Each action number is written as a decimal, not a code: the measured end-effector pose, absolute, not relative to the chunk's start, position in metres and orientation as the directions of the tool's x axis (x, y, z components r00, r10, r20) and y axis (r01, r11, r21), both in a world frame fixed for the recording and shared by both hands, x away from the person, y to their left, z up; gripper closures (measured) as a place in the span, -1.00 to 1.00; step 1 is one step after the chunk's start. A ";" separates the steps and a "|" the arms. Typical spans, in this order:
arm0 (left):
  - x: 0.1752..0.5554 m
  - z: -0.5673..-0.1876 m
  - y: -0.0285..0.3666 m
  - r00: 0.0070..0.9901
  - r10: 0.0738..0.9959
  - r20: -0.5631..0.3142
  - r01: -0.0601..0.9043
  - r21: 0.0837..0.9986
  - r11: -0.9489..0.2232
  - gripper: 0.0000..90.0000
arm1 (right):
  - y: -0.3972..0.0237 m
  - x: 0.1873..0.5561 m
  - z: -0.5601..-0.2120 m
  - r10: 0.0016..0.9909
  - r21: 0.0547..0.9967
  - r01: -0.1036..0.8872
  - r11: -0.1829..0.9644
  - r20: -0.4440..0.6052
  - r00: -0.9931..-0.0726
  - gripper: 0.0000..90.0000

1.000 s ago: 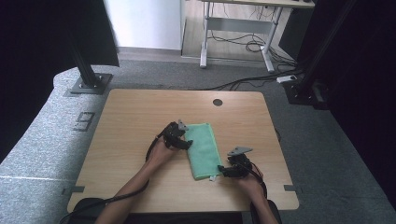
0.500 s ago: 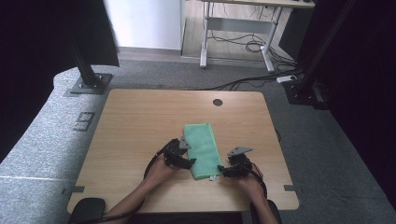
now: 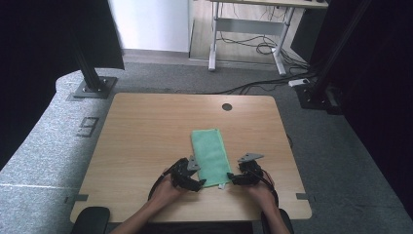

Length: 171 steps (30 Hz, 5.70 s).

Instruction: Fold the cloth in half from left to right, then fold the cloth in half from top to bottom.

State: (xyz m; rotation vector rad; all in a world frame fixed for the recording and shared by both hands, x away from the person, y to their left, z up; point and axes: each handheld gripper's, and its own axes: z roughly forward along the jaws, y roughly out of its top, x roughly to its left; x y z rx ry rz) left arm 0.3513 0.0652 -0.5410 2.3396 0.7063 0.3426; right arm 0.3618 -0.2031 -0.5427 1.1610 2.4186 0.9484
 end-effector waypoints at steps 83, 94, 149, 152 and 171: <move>0.390 -0.548 0.189 0.672 0.741 -0.008 0.566 0.650 -0.507 -1.00 | -0.202 0.385 -0.553 0.799 0.688 0.583 0.432 0.009 -0.602 -1.00; 0.391 -0.549 0.190 0.671 0.741 -0.007 0.560 0.659 -0.501 -1.00 | -0.204 0.386 -0.556 0.797 0.715 0.560 0.418 0.007 -0.604 -1.00; 0.414 -0.544 0.140 0.710 0.703 0.038 0.512 0.658 -0.552 -1.00 | -0.146 0.388 -0.544 0.771 0.726 0.533 0.434 0.007 -0.637 -1.00; 0.414 -0.545 0.140 0.708 0.705 0.033 0.517 0.656 -0.550 -1.00 | -0.142 0.390 -0.548 0.766 0.709 0.531 0.464 -0.021 -0.642 -1.00; 0.375 -0.536 0.136 0.747 0.664 -0.024 0.548 0.588 -0.595 -0.97 | -0.143 0.357 -0.549 0.723 0.675 0.520 0.524 -0.031 -0.690 -1.00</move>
